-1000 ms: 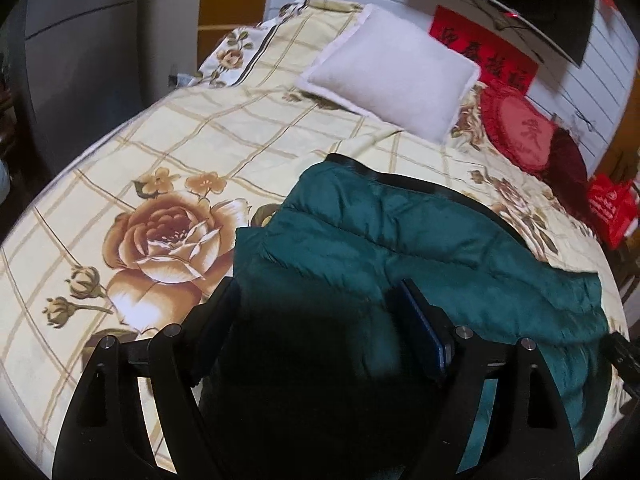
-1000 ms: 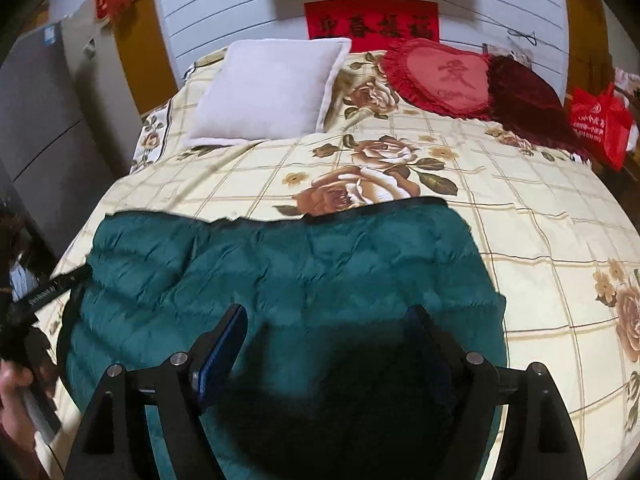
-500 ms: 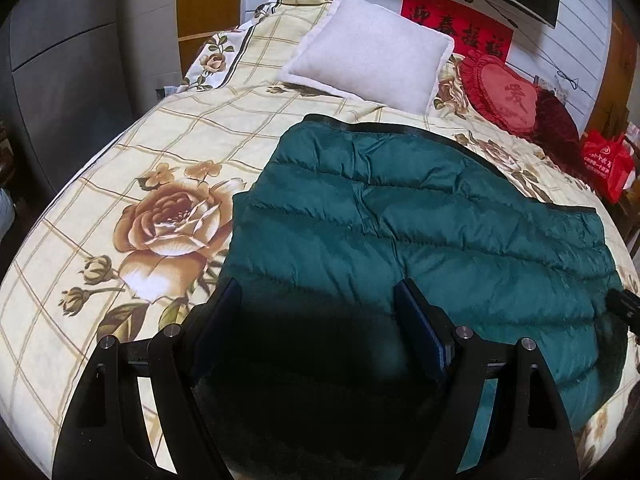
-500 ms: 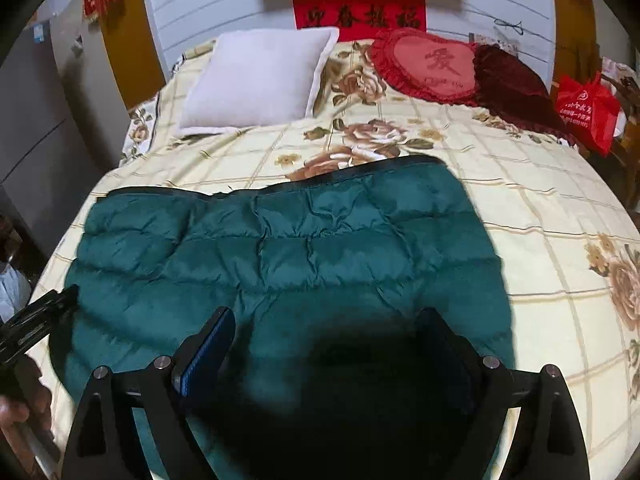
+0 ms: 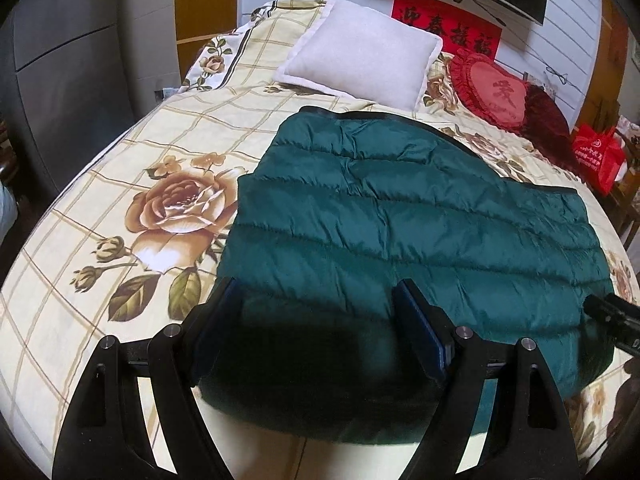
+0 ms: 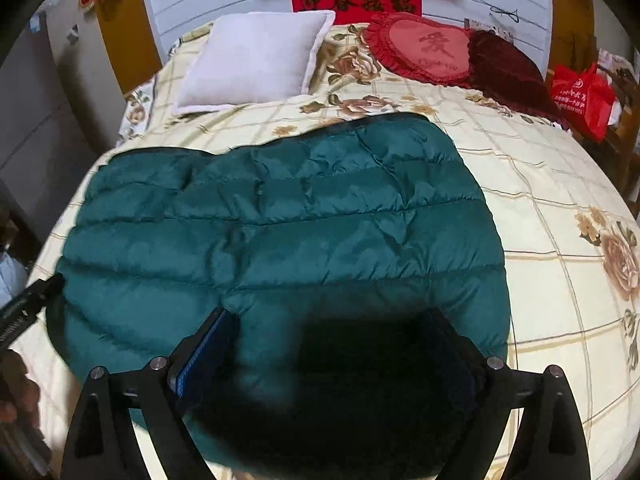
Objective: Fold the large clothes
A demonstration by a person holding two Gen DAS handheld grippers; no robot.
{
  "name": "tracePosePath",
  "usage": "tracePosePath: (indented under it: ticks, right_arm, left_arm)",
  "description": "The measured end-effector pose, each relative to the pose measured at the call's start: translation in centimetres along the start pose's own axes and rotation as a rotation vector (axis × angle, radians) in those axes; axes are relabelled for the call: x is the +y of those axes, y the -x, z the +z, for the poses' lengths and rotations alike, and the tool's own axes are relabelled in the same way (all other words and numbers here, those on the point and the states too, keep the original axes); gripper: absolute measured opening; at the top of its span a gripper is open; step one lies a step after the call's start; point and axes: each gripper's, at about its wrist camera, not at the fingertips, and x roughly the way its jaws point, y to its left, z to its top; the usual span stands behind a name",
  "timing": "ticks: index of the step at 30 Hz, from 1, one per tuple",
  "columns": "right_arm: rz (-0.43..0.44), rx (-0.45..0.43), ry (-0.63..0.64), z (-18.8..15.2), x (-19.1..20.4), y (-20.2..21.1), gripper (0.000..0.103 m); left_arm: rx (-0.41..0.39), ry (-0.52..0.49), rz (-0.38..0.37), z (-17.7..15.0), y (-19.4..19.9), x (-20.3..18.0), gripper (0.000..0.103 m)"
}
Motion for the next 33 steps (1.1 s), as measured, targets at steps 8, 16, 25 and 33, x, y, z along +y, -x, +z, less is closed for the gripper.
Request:
tracePosePath:
  ticks: [8,16,25,33]
  right_arm:
    - [0.013,-0.007,-0.010,-1.1,0.3,2.1,0.093]
    - [0.030,-0.008,0.023,-2.3,2.0,3.0,0.093]
    - [0.011,-0.010,0.002,-2.2,0.8,3.0,0.093]
    - [-0.008,0.002,-0.042,-1.5,-1.5,2.0,0.093]
  left_arm:
    - [-0.003,0.006,-0.013,-0.6,1.2,0.0,0.080]
    - [-0.006,-0.020,-0.011,-1.5,2.3,-0.7,0.080]
    - [-0.003,-0.021,0.005,-1.8,2.1,0.1,0.080]
    - [0.016,0.010,0.020,-1.6,0.7,1.2,0.080]
